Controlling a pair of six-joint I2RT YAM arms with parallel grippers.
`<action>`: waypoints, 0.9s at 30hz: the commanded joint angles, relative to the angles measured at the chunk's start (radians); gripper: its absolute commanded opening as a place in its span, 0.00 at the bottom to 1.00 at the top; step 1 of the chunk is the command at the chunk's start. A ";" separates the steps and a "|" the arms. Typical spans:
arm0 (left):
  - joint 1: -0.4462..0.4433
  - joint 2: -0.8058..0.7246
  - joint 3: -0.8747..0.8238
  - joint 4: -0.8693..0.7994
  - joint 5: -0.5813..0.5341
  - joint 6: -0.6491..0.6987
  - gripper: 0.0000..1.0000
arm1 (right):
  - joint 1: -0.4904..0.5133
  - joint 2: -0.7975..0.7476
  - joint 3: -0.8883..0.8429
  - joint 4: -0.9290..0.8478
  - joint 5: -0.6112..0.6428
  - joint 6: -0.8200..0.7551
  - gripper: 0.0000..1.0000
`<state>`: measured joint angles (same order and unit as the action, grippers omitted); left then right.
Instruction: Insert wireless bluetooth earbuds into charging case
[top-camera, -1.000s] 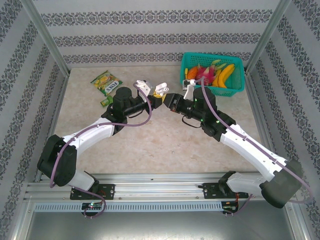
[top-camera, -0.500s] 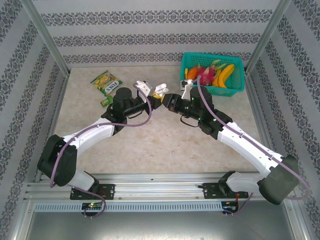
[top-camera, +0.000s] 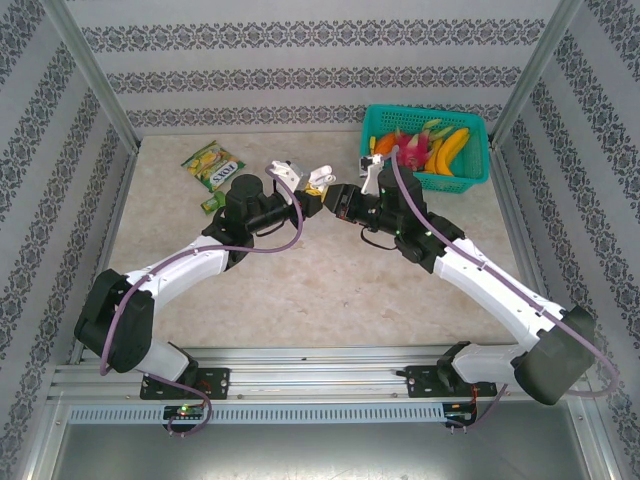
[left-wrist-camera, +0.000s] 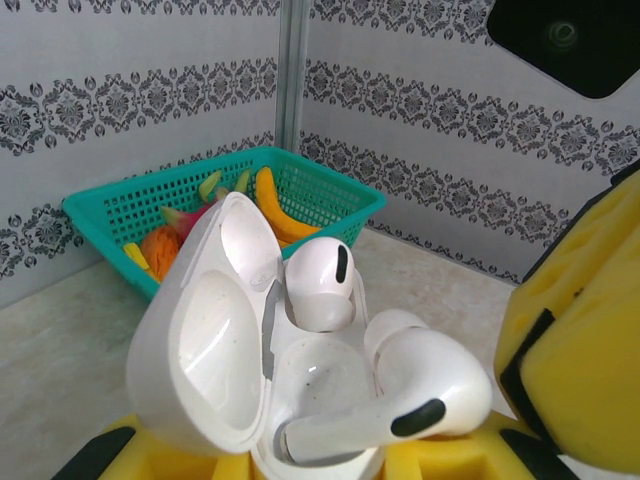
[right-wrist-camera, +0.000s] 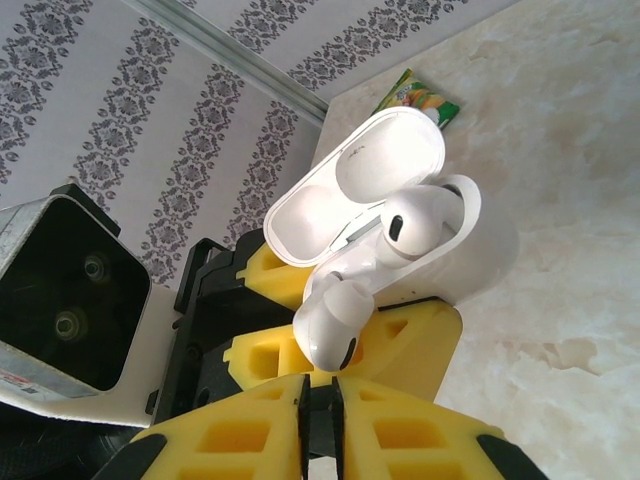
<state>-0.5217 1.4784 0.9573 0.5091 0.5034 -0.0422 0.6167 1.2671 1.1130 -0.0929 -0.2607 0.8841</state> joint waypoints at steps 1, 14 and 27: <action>-0.018 -0.015 -0.016 0.033 0.089 0.004 0.00 | -0.023 0.015 0.052 0.056 0.009 -0.028 0.18; -0.021 -0.011 -0.019 0.028 0.104 0.005 0.00 | -0.041 0.049 0.107 0.057 -0.008 -0.038 0.17; -0.021 -0.014 -0.027 -0.024 0.122 0.068 0.00 | -0.108 0.003 0.151 -0.053 0.002 -0.119 0.19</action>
<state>-0.5304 1.4784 0.9443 0.5079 0.5865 -0.0265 0.5510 1.2930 1.2018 -0.0864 -0.2668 0.8303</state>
